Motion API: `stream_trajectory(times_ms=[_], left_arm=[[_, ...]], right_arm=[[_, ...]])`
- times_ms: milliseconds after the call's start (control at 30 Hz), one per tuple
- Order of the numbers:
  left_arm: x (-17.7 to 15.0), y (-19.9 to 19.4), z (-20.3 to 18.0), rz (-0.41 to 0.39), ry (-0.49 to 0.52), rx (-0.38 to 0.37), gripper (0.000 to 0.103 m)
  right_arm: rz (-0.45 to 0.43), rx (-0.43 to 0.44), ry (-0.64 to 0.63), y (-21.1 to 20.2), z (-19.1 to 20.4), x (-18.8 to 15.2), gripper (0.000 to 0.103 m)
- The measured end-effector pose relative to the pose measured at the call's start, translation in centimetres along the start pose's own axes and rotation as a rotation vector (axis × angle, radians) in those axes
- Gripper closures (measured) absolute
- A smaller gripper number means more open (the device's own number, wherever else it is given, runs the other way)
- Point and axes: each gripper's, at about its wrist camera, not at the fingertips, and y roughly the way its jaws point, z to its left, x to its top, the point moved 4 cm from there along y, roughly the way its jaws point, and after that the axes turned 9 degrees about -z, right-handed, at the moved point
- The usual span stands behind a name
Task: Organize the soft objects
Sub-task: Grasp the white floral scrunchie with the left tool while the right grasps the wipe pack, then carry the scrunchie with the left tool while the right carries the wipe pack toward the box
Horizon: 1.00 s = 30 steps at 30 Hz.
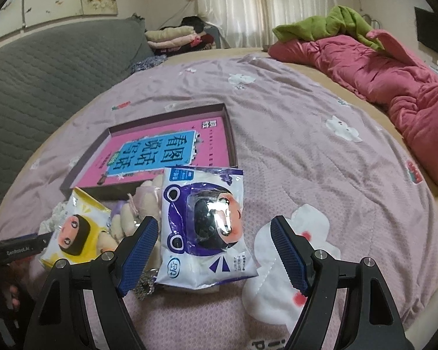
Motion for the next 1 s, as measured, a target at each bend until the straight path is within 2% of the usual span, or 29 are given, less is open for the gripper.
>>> stream_trajectory(times_ms=[267,500,567,667,767,800,933,1000], left_arm=[[0.2,0.8,-0.2,-0.008,0.005,-0.002,0.029],[0.5,1.3,-0.4,-0.015,0.017,0.013,0.03],[0.6,1.3,-0.6,-0.022,0.031,0.022,0.035],[0.8,1.2,-1.0,-0.031,0.058,0.022,0.044],[0.9,0.8,-1.5,-0.052,0.092,0.008,0.062],[1.0,0.6,-1.7,-0.059,0.099,-0.007,0.068],[1.3,-0.1,-1.7,-0.08,0.076,-0.055,0.082],[1.7,-0.7,-1.4,-0.1,0.054,-0.08,0.084]], right_arm=[[0.046,0.022,0.012,2.1,-0.2,-0.6,0.023],[0.068,0.05,0.089,3.1,-1.4,-0.9,0.025],[0.05,0.036,0.094,2.9,-1.8,-0.6,0.035],[0.019,0.037,0.108,2.3,-2.3,-0.3,0.038],[-0.019,0.039,0.101,1.4,-2.4,0.2,0.042],[-0.024,0.04,0.1,1.3,-2.3,0.4,0.043],[-0.05,0.053,0.102,0.7,-2.3,0.9,0.043],[-0.062,0.053,0.104,0.3,-2.3,1.2,0.043]])
